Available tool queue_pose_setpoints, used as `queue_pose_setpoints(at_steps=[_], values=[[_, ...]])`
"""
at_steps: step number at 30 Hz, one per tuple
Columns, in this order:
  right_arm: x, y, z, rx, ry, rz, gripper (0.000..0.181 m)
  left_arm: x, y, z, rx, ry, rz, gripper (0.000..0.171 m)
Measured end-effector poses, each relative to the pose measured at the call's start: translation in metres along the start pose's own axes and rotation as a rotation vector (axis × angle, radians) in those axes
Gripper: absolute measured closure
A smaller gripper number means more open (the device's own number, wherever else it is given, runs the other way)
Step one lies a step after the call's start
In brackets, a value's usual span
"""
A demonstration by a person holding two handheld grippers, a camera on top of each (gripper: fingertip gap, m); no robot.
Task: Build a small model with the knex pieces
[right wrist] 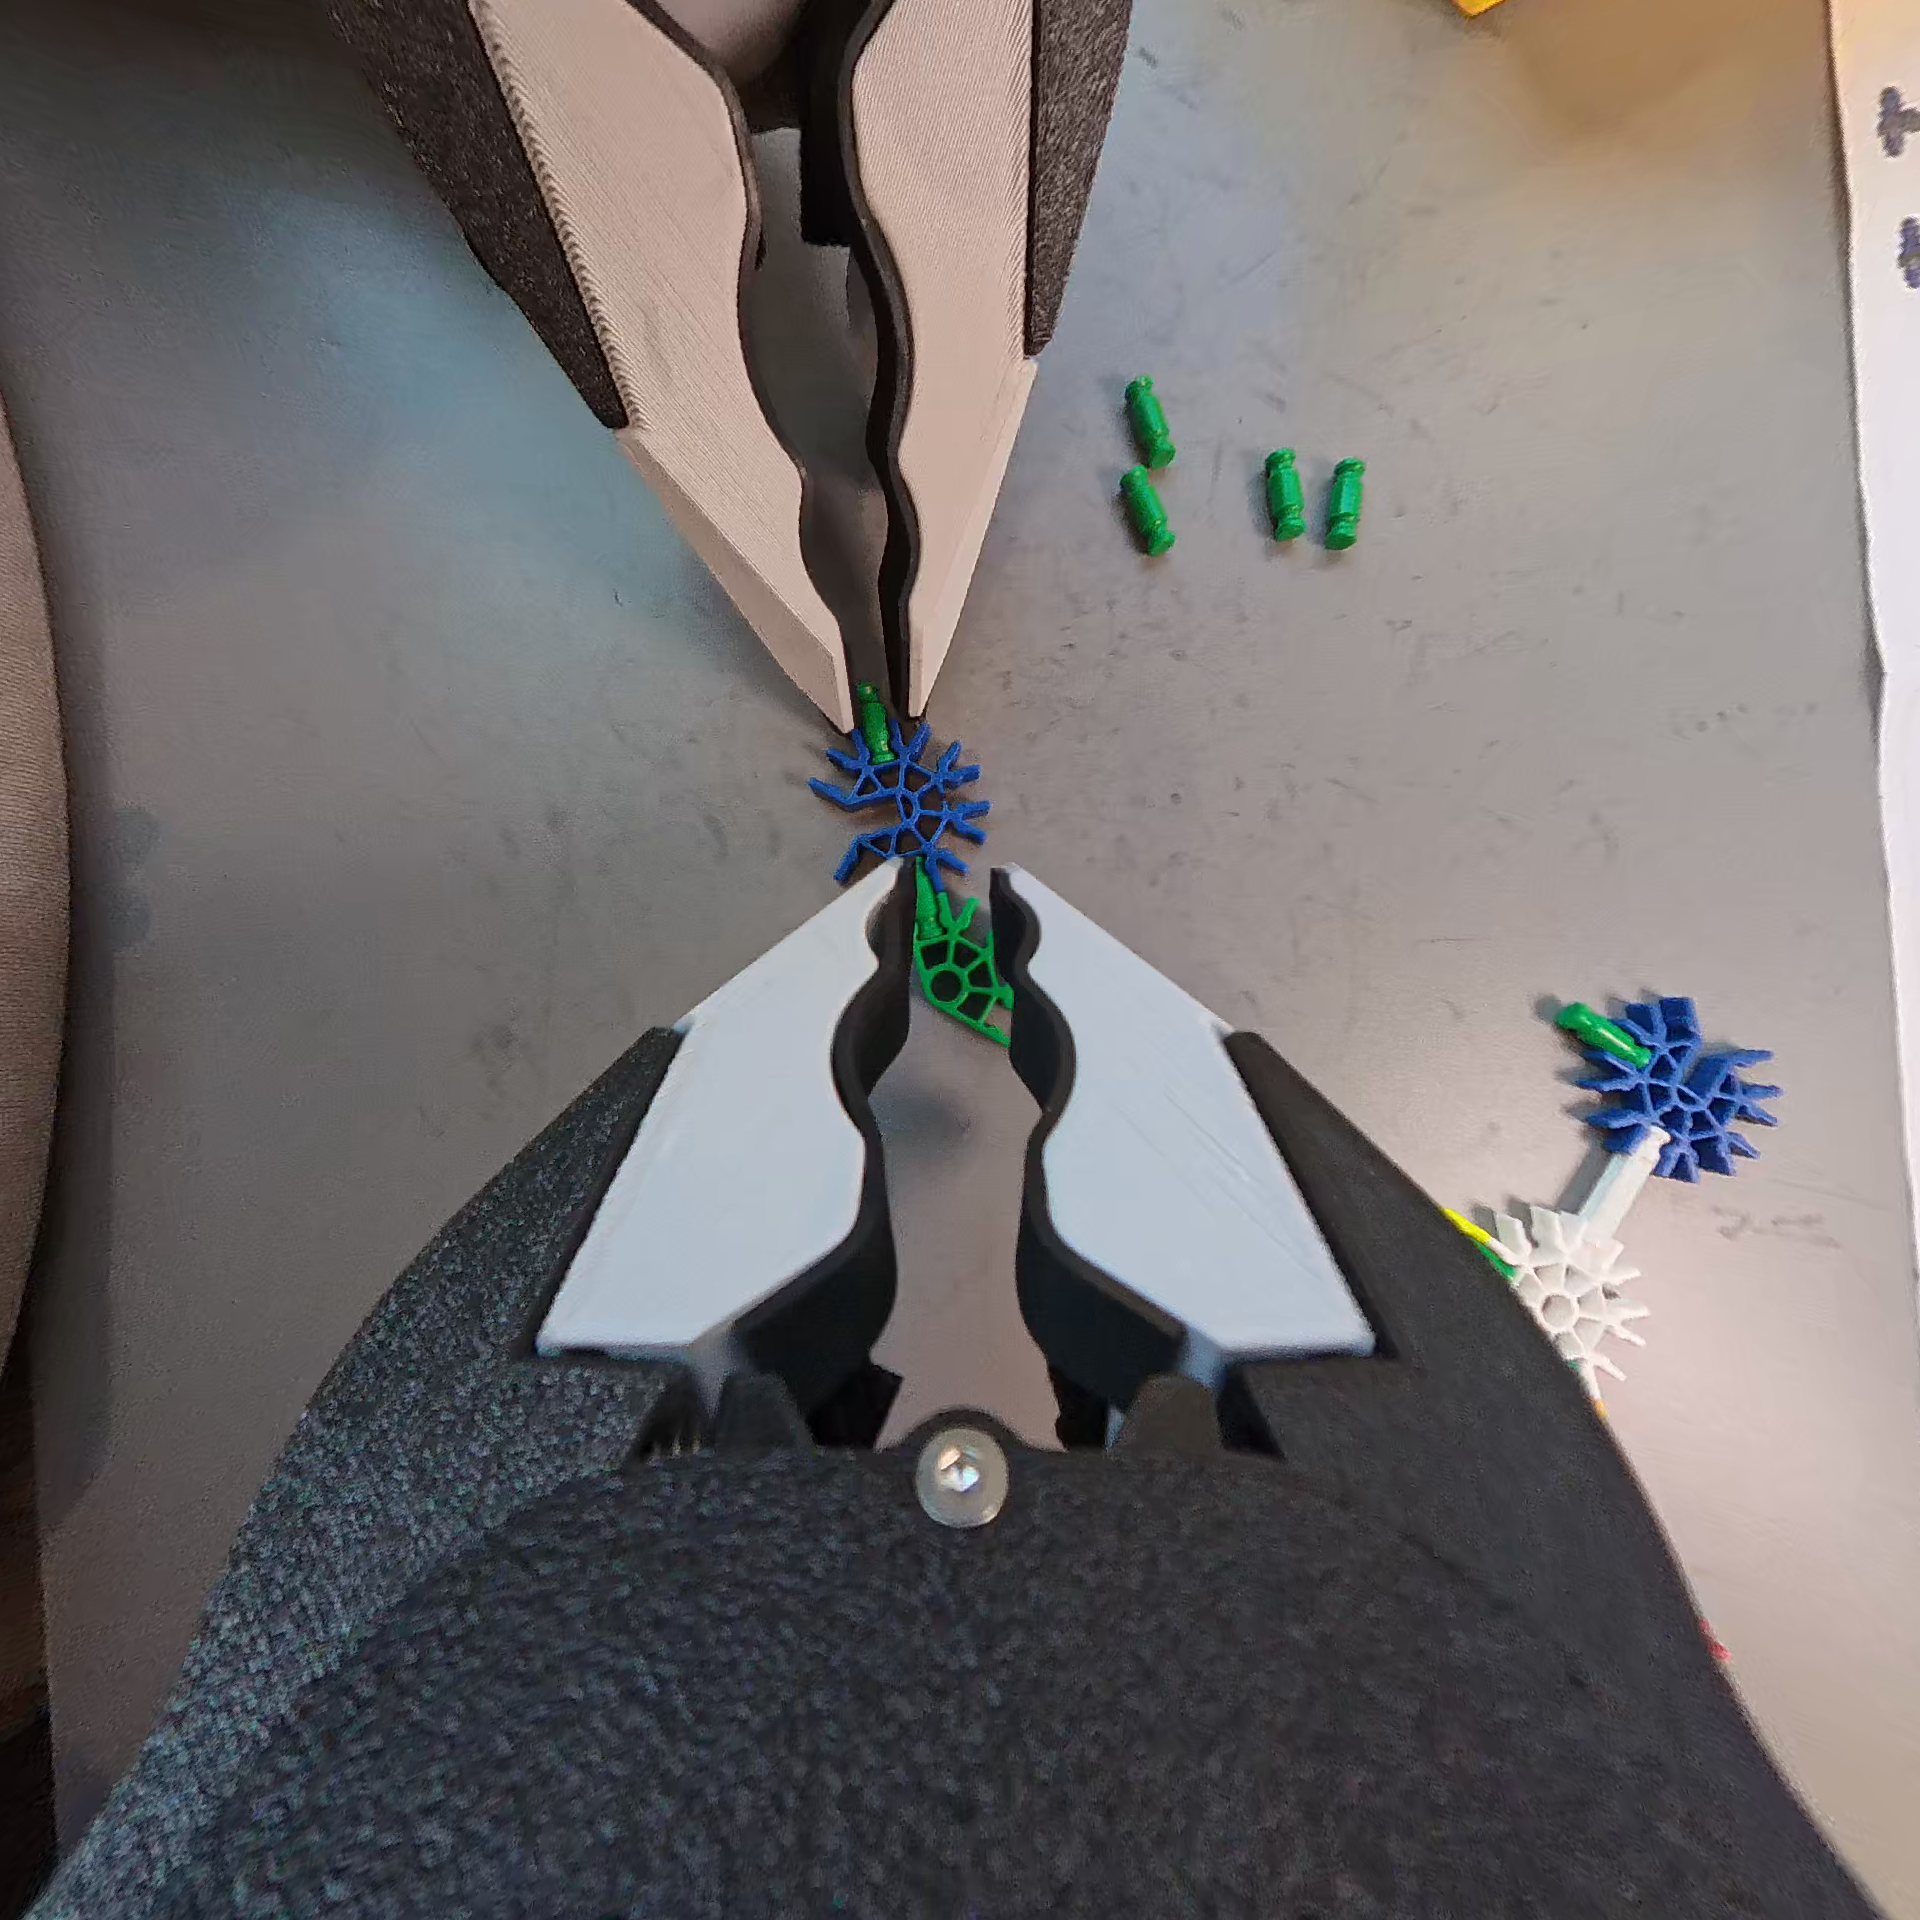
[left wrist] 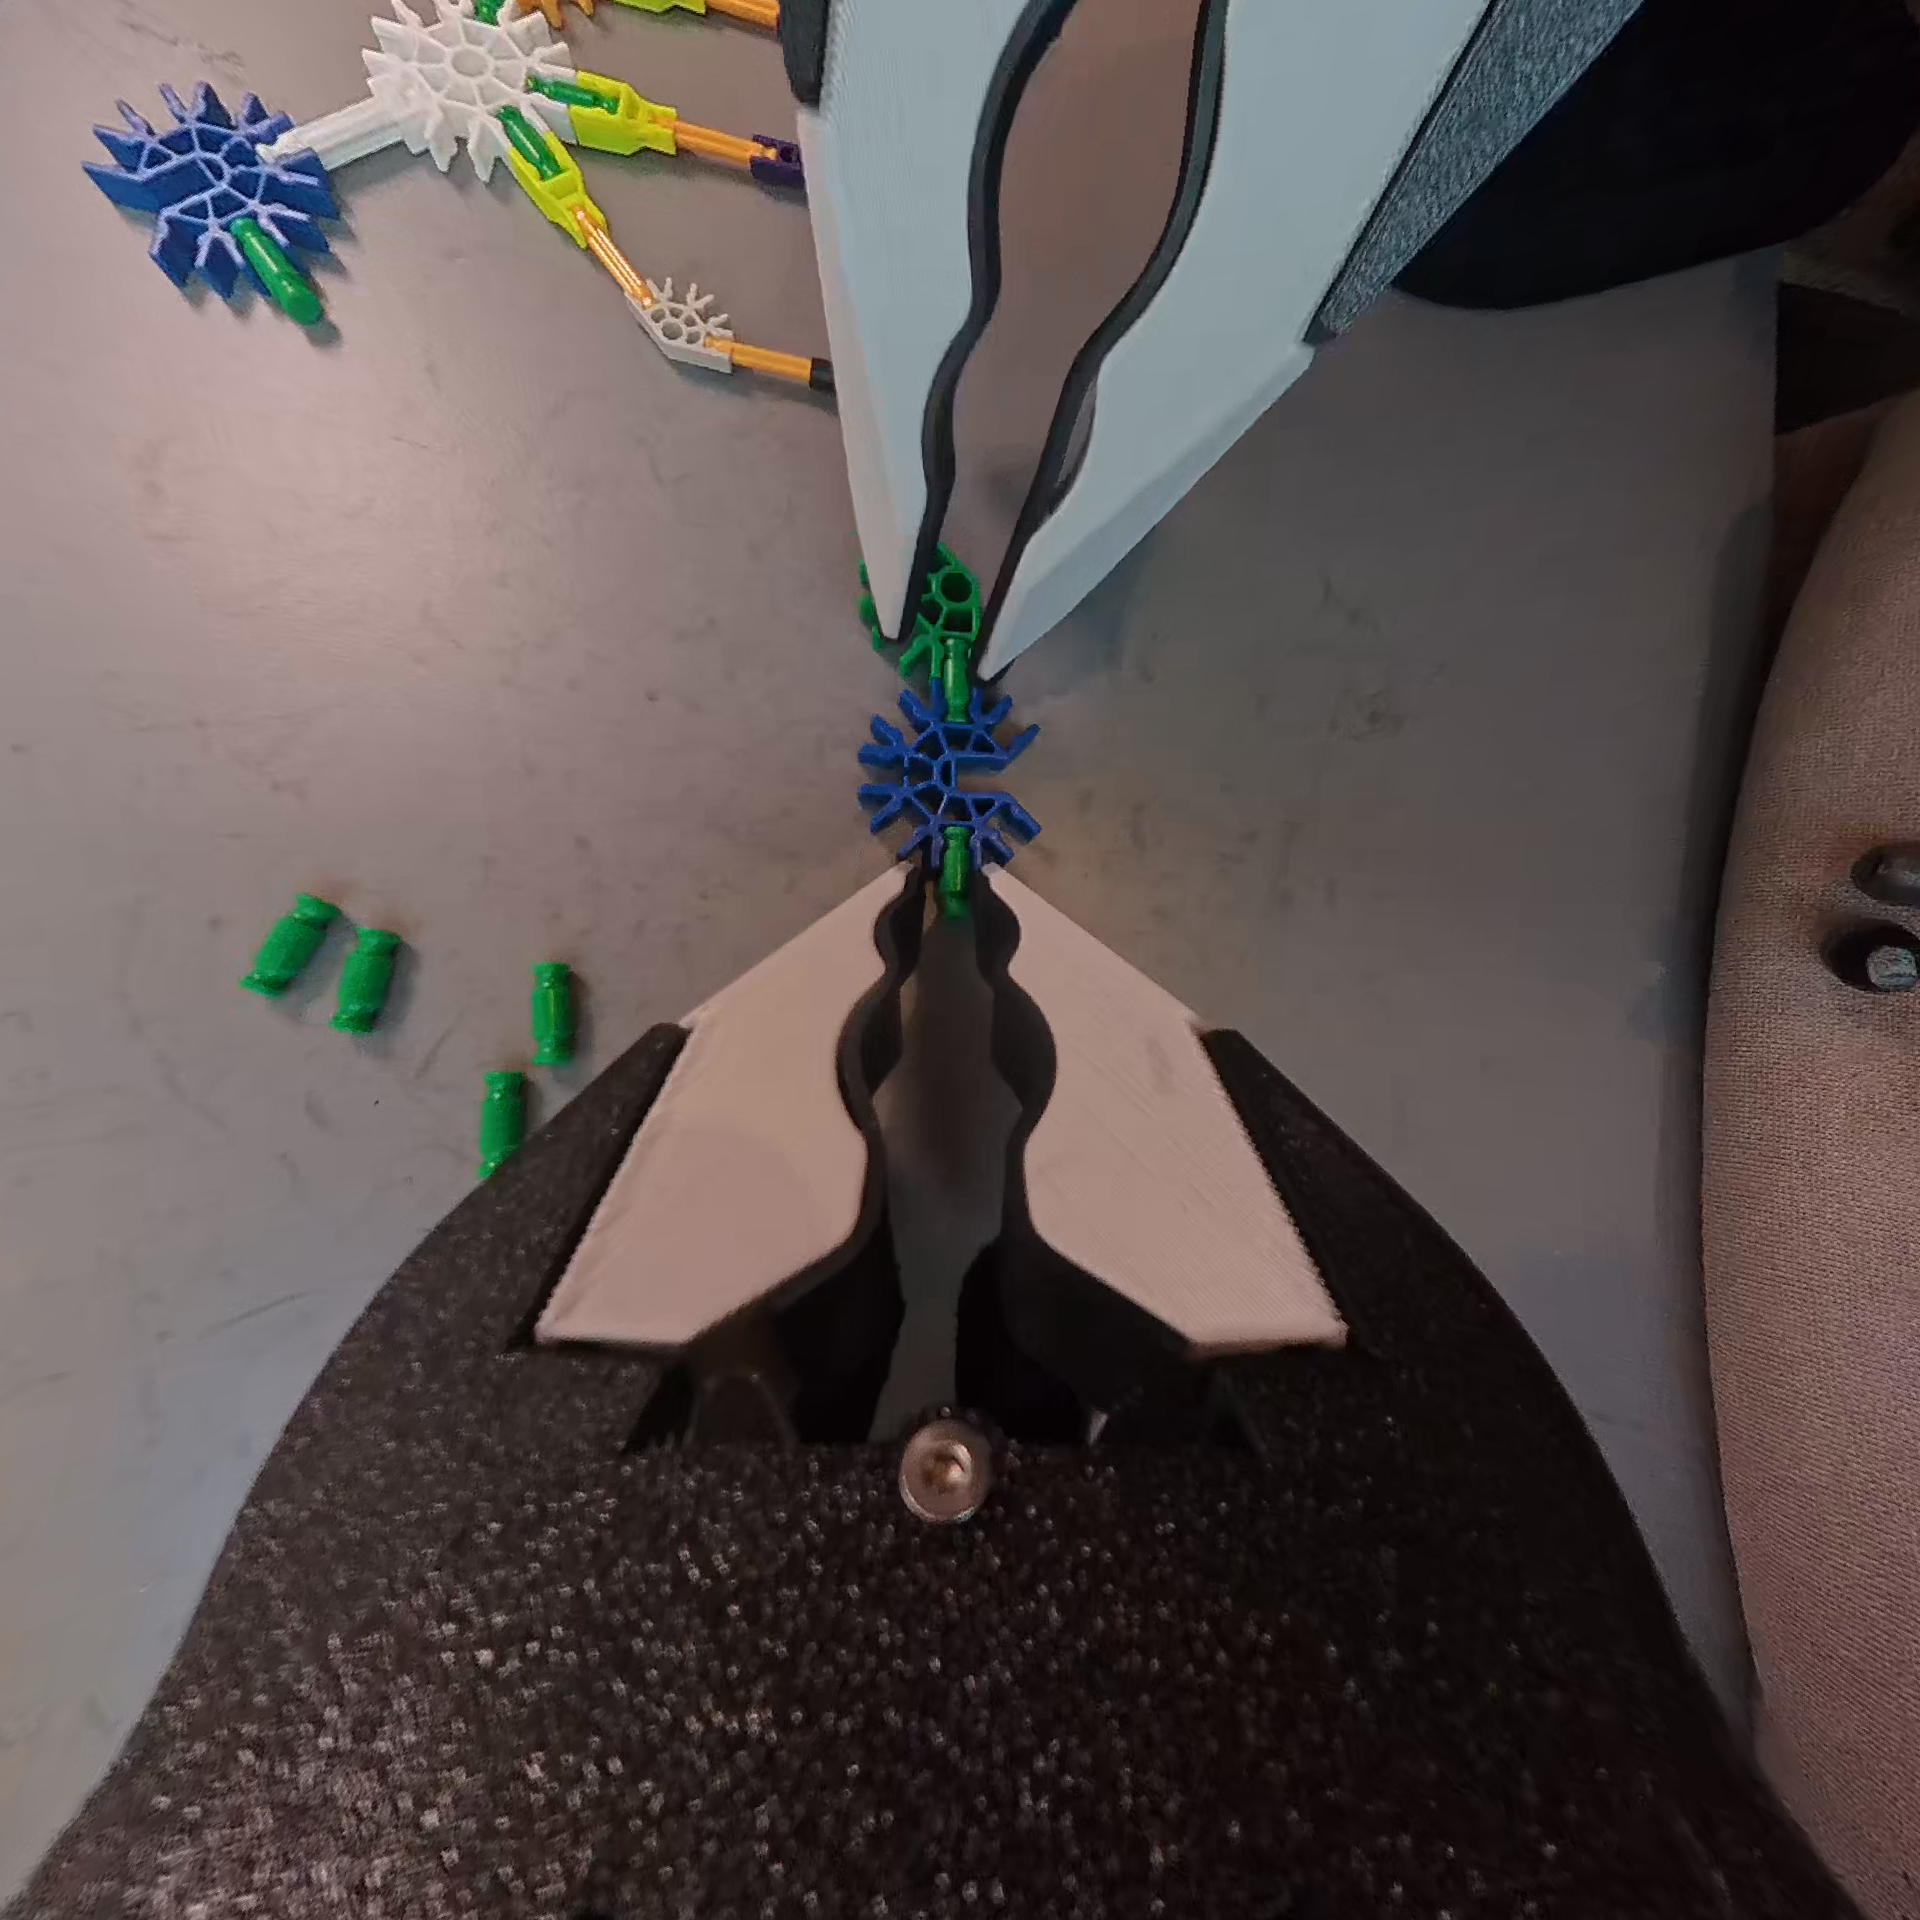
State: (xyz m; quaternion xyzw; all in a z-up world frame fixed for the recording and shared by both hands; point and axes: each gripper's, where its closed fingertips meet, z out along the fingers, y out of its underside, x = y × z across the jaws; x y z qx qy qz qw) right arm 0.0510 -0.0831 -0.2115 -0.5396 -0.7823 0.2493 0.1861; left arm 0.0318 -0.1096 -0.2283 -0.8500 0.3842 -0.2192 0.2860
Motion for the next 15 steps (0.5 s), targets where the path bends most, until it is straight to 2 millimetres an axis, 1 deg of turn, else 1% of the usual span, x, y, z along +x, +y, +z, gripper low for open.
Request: queue_pose_setpoints(at_steps=[3,5,6,8,11,13,15], values=[[0.003,0.007,-0.004,-0.013,0.004,-0.018,0.152,-0.001,0.000,0.000,0.000,0.000,0.004,0.165],[0.005,0.015,-0.001,-0.045,0.003,-0.040,0.140,-0.001,0.000,0.000,0.002,0.006,0.000,0.165],[0.005,0.016,0.002,-0.051,0.004,-0.048,0.139,-0.001,0.000,0.000,0.003,0.008,-0.001,0.165],[0.005,0.017,0.007,-0.048,-0.005,-0.048,0.140,-0.001,0.000,-0.002,0.008,0.008,0.006,0.164],[0.001,0.015,0.009,-0.045,-0.046,-0.051,0.149,-0.002,-0.007,-0.012,0.049,0.018,0.025,0.159],[-0.001,0.015,0.010,-0.050,-0.067,-0.066,0.158,-0.012,-0.011,-0.024,0.087,-0.017,0.031,0.157],[-0.001,0.015,0.010,-0.058,-0.079,-0.070,0.159,-0.029,-0.012,-0.037,0.118,-0.080,0.030,0.156]])
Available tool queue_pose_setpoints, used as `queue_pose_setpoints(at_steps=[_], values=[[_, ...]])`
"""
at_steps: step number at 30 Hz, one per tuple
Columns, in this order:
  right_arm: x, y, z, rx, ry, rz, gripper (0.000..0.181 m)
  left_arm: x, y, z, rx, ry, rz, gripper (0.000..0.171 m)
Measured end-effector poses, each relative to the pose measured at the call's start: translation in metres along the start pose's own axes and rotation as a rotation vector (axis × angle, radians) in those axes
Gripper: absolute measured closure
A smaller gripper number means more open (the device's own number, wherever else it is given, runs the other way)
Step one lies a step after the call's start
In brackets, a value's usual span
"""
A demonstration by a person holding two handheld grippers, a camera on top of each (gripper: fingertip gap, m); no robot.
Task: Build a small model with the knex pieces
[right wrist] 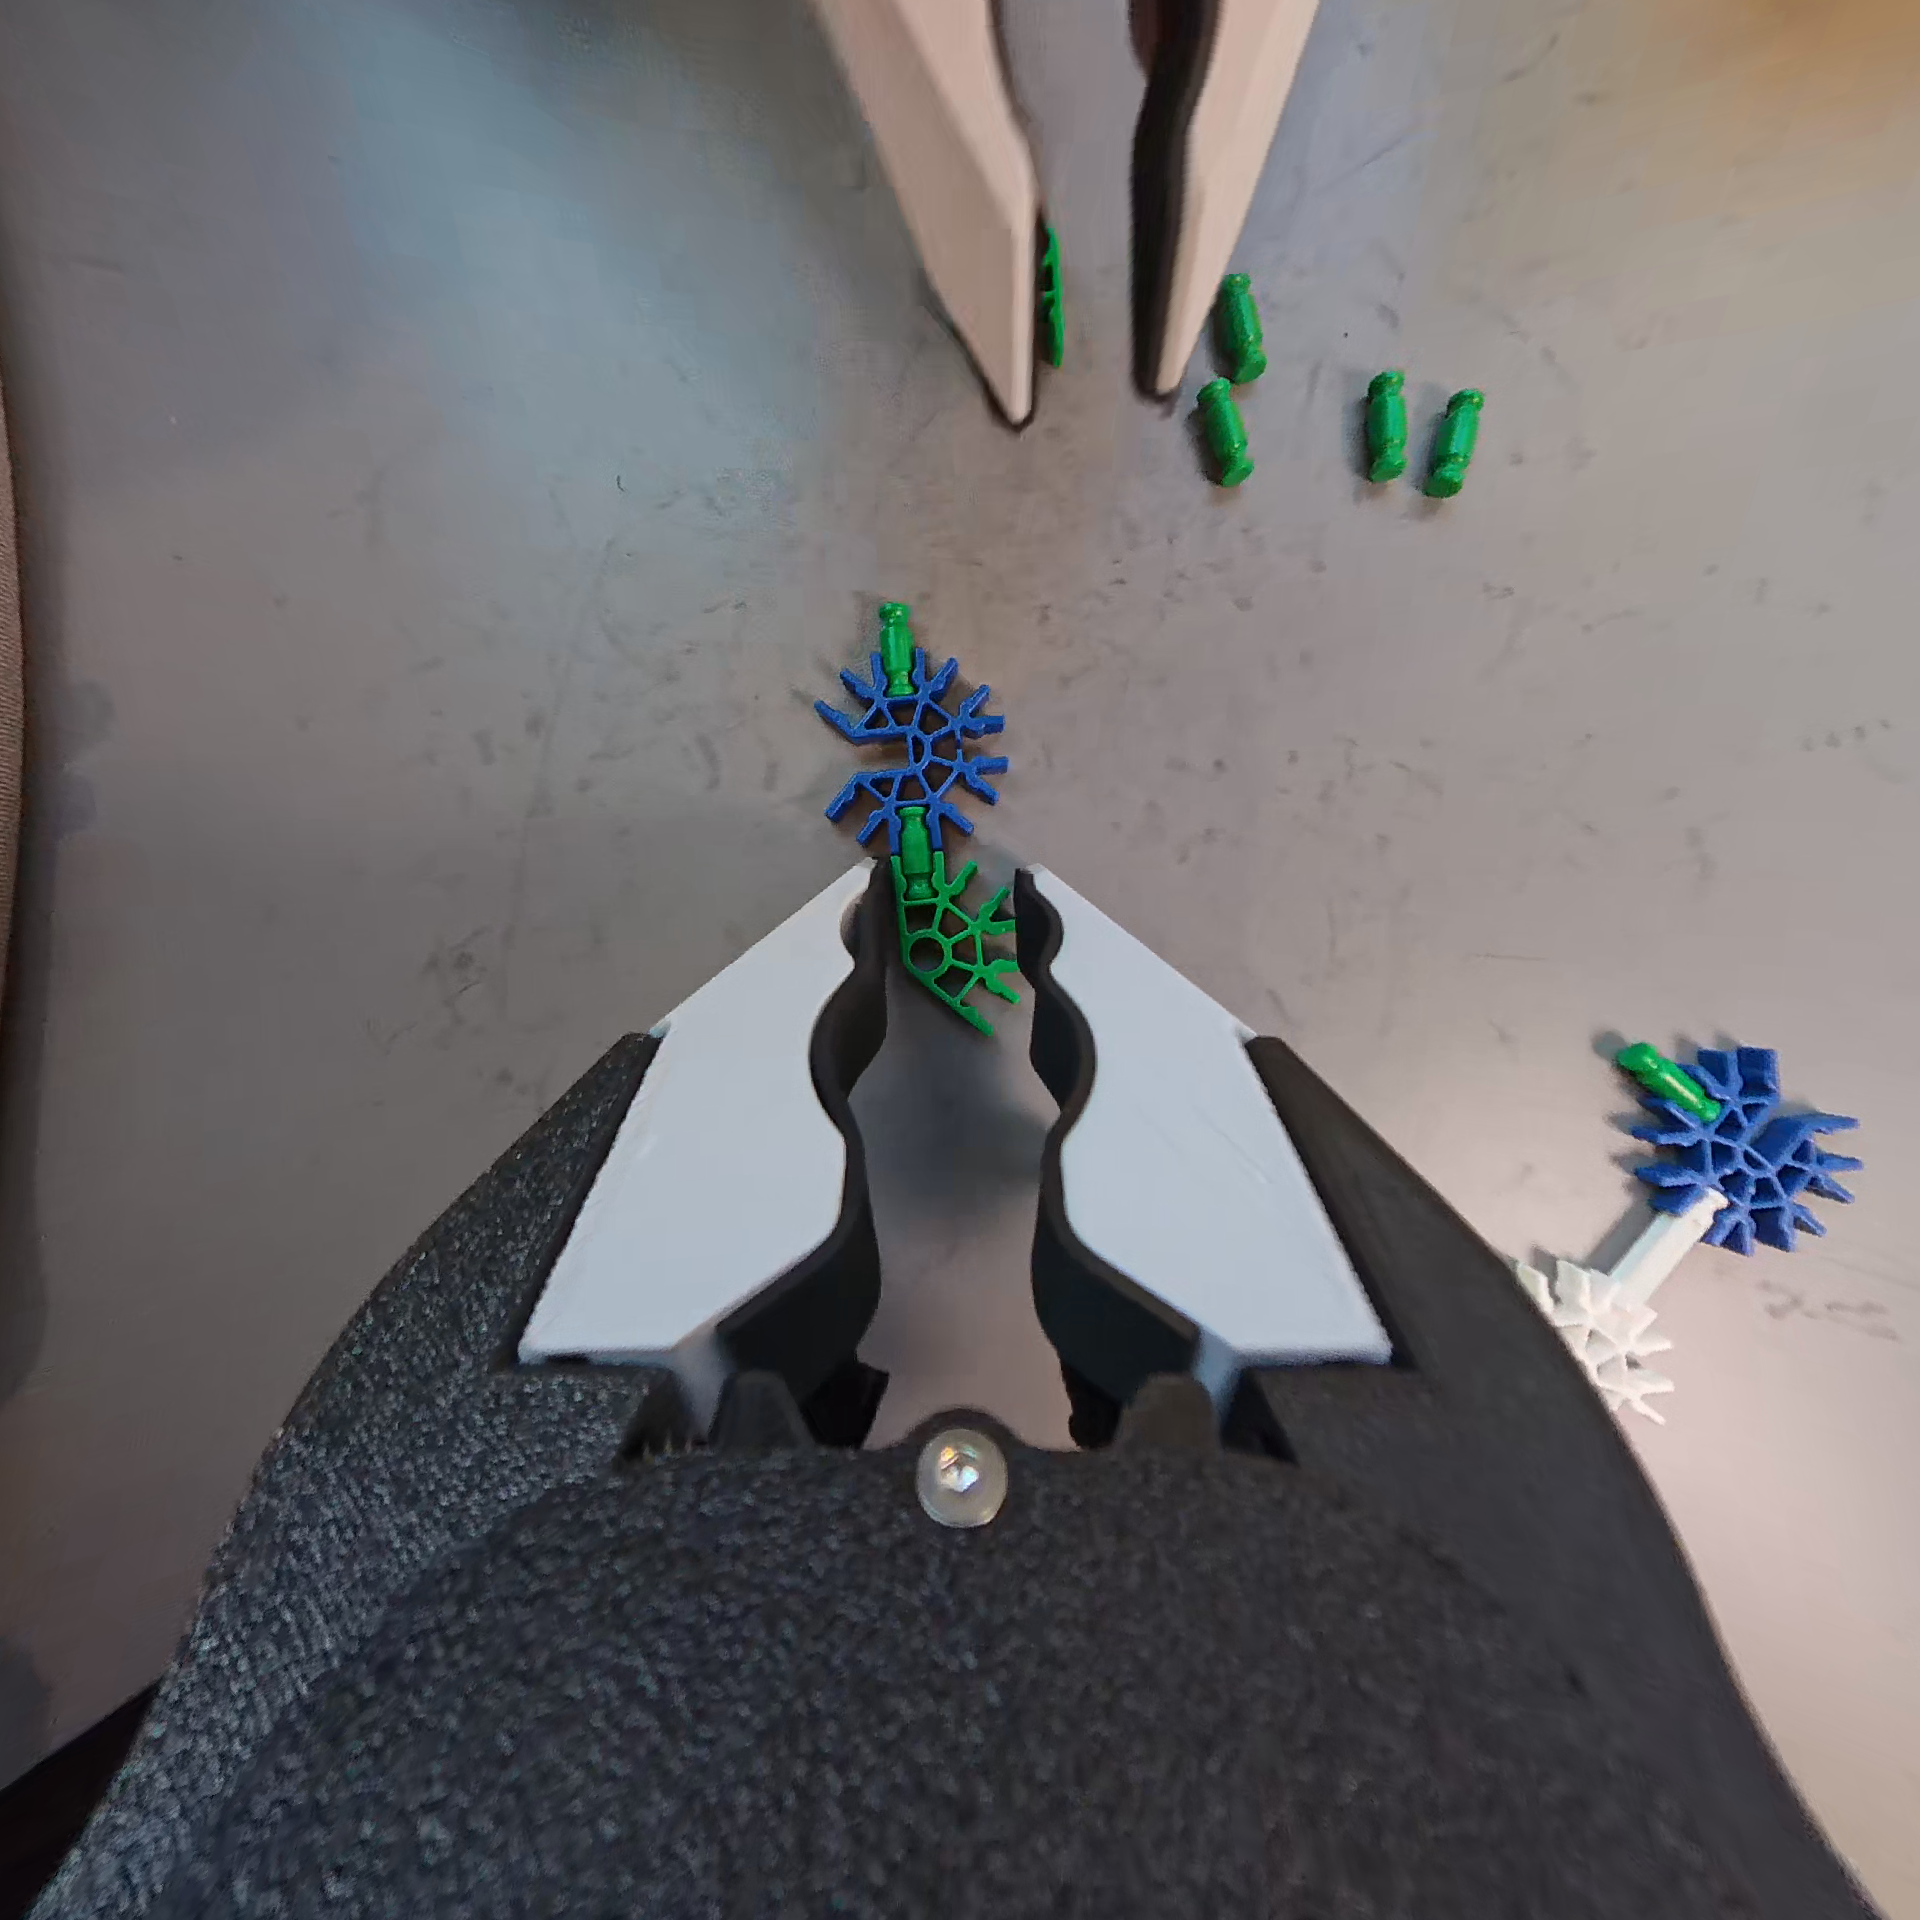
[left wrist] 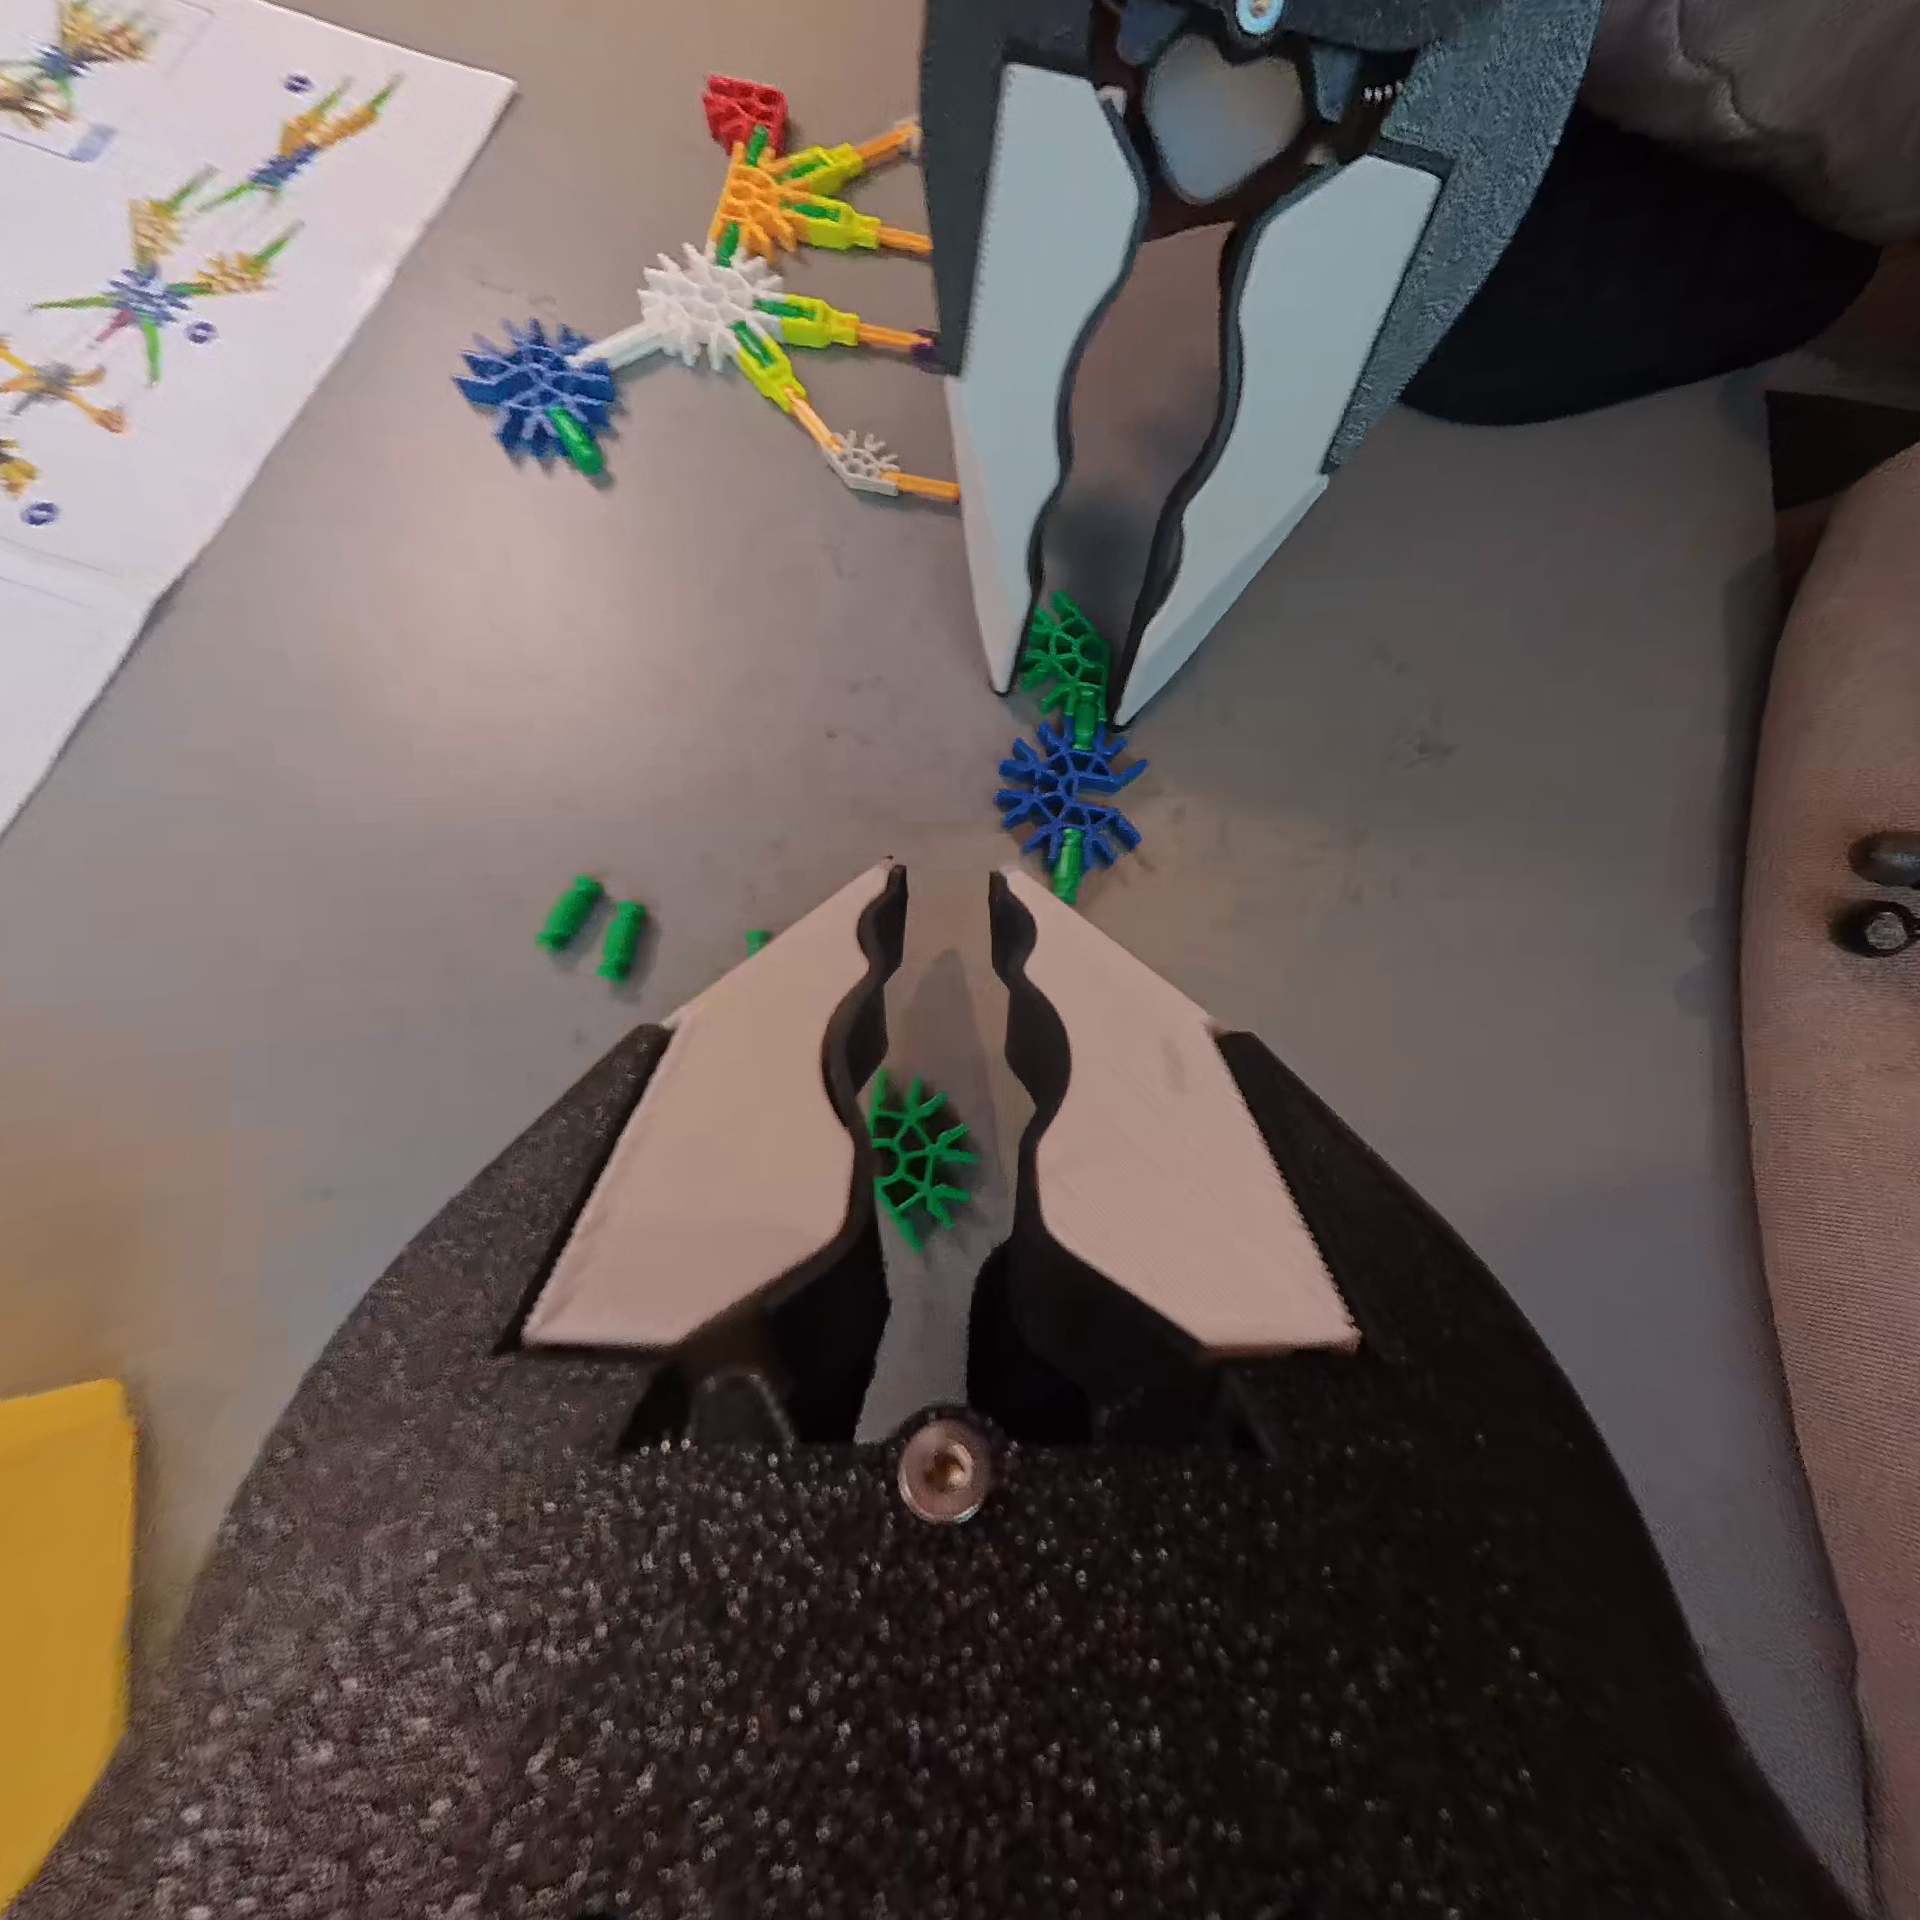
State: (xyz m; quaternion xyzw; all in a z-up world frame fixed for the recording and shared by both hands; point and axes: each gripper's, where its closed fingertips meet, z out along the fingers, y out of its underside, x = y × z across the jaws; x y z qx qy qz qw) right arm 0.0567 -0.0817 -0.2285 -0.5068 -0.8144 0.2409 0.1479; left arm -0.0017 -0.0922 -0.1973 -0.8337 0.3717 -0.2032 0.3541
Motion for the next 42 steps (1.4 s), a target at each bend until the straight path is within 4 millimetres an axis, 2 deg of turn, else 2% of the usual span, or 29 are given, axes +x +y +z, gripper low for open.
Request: queue_pose_setpoints(at_steps=[3,7,10,14,17,20,21,26,30,31,33,35,40,42], values=[[0.000,0.000,0.000,-0.004,-0.016,-0.026,0.160,-0.025,0.008,-0.017,0.012,-0.059,-0.003,0.153],[0.000,-0.001,0.001,-0.002,-0.035,-0.050,0.160,-0.036,0.027,-0.028,-0.019,-0.046,-0.002,0.149],[0.004,-0.003,0.000,0.014,-0.022,-0.053,0.160,-0.033,0.038,-0.029,-0.065,-0.037,0.060,0.147],[0.010,-0.011,-0.011,0.075,-0.007,-0.036,0.158,-0.012,0.046,-0.030,-0.109,0.058,0.109,0.146],[0.011,-0.016,-0.013,0.114,0.008,-0.038,0.157,-0.004,0.052,-0.025,-0.154,0.069,0.152,0.141],[0.008,-0.023,-0.009,0.146,0.022,-0.069,0.157,-0.003,0.058,-0.017,-0.206,0.045,0.189,0.144],[0.007,-0.028,-0.007,0.167,0.025,-0.089,0.157,-0.001,0.056,-0.015,-0.194,0.055,0.185,0.148],[-0.007,-0.052,-0.002,0.274,0.073,-0.270,0.151,0.005,0.047,-0.009,-0.119,0.143,0.083,0.149],[-0.012,-0.071,-0.007,0.352,0.196,-0.430,0.140,0.030,0.010,-0.020,0.104,0.380,-0.068,0.149],[-0.014,-0.076,-0.010,0.380,0.223,-0.463,0.141,0.034,0.002,-0.024,0.150,0.430,-0.101,0.149],[-0.015,-0.086,-0.019,0.434,0.271,-0.497,0.162,0.040,-0.006,-0.029,0.200,0.502,-0.143,0.149],[-0.016,-0.087,-0.022,0.435,0.276,-0.505,0.170,0.045,-0.012,-0.032,0.234,0.546,-0.165,0.149],[-0.021,-0.088,-0.026,0.456,0.241,-0.486,0.172,0.051,-0.016,-0.035,0.253,0.596,-0.187,0.149],[-0.020,-0.083,-0.024,0.441,0.178,-0.397,0.176,0.047,-0.017,-0.035,0.259,0.567,-0.183,0.152]])
